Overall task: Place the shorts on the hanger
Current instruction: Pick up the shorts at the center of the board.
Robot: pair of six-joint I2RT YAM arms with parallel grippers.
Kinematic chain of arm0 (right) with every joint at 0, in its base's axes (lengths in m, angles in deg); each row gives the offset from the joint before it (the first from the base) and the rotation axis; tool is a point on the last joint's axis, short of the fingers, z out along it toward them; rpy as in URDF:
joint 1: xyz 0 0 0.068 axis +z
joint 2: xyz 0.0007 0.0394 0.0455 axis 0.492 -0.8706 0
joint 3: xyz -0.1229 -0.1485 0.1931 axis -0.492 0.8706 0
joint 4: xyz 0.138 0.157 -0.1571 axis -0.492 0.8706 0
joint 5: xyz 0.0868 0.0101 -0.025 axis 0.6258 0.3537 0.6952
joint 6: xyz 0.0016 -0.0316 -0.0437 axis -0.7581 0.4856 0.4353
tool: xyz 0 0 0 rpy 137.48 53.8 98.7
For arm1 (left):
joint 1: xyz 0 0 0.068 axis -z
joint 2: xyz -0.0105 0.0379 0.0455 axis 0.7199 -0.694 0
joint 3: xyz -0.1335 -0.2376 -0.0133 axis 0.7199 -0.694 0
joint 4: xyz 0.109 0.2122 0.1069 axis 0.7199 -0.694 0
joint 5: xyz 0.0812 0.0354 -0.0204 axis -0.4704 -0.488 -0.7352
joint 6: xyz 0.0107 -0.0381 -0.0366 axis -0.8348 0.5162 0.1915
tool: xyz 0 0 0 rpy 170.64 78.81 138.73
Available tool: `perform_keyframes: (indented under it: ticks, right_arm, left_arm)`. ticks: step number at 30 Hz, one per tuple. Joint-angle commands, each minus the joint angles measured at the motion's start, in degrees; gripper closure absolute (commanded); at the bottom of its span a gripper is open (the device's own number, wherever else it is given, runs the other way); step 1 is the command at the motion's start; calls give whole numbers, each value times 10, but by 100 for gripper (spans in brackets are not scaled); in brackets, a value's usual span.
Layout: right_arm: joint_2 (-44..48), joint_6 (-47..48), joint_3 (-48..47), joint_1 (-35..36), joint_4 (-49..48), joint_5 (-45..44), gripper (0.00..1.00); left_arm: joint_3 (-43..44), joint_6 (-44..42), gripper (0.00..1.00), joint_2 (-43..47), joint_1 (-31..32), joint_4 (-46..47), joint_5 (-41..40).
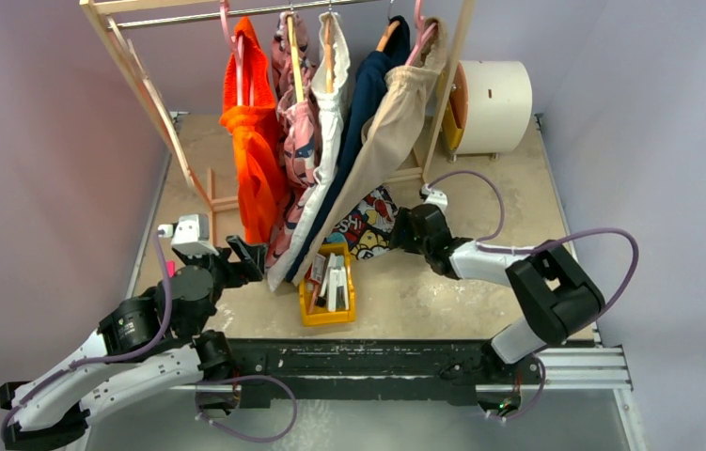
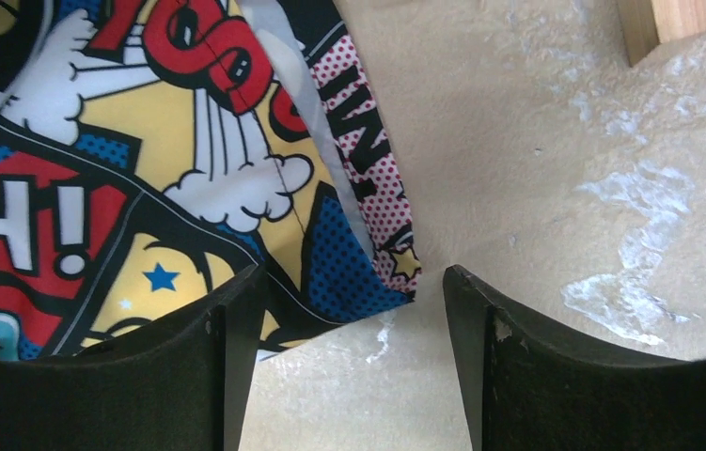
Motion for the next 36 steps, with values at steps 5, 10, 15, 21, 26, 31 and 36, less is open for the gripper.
perform_keyframes:
  ticks: [5, 10, 15, 21, 26, 31, 36]
  right_arm:
    - [-15, -1, -18, -1, -50, 10, 52]
    - [-3, 1, -17, -1, -55, 14, 84]
    - [138, 15, -37, -1, -1, -8, 100]
    - [274, 70, -125, -1, 84, -25, 100]
    - [296, 92, -168, -1, 114, -29, 100]
    - [307, 117, -190, -2, 114, -38, 100]
    - [293, 127, -230, -1, 118, -49, 100]
  left_arm:
    - [-3, -10, 19, 1, 1, 24, 1]
    - [-3, -10, 19, 0, 1, 24, 1]
    - [-3, -10, 19, 1, 1, 23, 1]
    - [-3, -10, 19, 3, 0, 25, 2]
    - [-4, -9, 19, 8, 1, 25, 2]
    - [-4, -8, 20, 10, 1, 25, 2]
    - [-3, -8, 20, 7, 1, 24, 2]
